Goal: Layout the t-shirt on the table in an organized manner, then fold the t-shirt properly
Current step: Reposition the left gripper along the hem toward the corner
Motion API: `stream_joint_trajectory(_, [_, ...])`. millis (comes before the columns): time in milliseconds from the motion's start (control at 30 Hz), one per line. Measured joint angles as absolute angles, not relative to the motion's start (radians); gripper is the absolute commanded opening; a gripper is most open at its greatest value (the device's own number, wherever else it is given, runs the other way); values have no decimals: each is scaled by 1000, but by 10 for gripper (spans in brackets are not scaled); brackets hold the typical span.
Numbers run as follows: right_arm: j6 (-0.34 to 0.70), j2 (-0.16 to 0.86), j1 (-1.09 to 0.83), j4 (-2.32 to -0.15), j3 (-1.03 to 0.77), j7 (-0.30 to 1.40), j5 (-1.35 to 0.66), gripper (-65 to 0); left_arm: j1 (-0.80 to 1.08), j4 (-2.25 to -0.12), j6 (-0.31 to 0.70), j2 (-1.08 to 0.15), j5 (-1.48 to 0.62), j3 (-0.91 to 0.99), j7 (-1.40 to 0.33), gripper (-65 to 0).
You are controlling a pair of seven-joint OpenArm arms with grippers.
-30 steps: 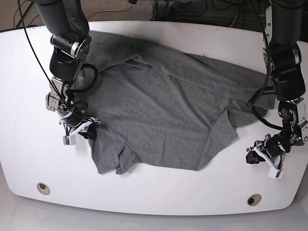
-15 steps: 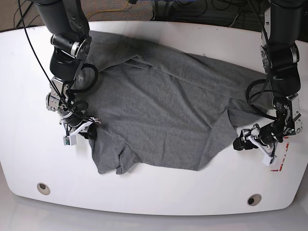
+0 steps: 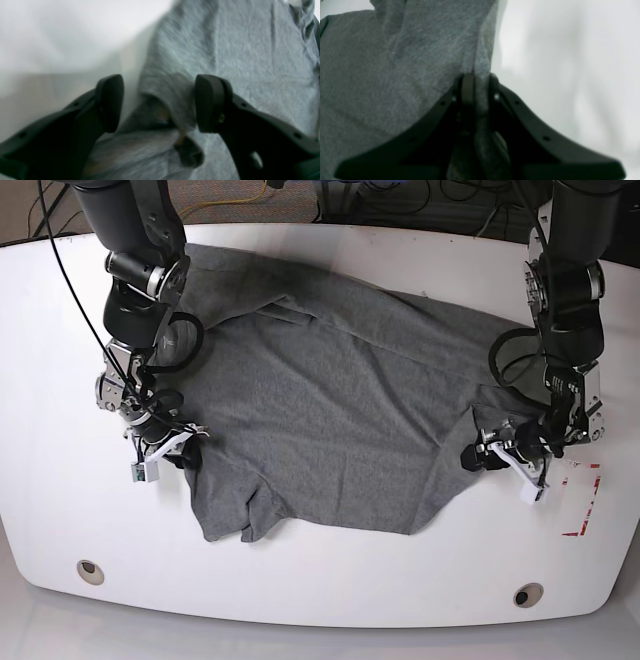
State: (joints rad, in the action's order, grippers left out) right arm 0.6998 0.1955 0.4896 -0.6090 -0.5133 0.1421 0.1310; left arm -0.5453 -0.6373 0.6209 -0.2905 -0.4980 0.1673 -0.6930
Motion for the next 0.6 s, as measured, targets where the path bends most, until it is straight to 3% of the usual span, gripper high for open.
stream_joint_trajectory(333, [700,188,489,-610,-513,141,130,-561,-543,-643,621,-284,-499,167,-694,-260])
stream_joint_trajectory(600, [700,188,489,-610,-513,141,130,-561,-543,-643,618,-283,-494,167,-710,-428])
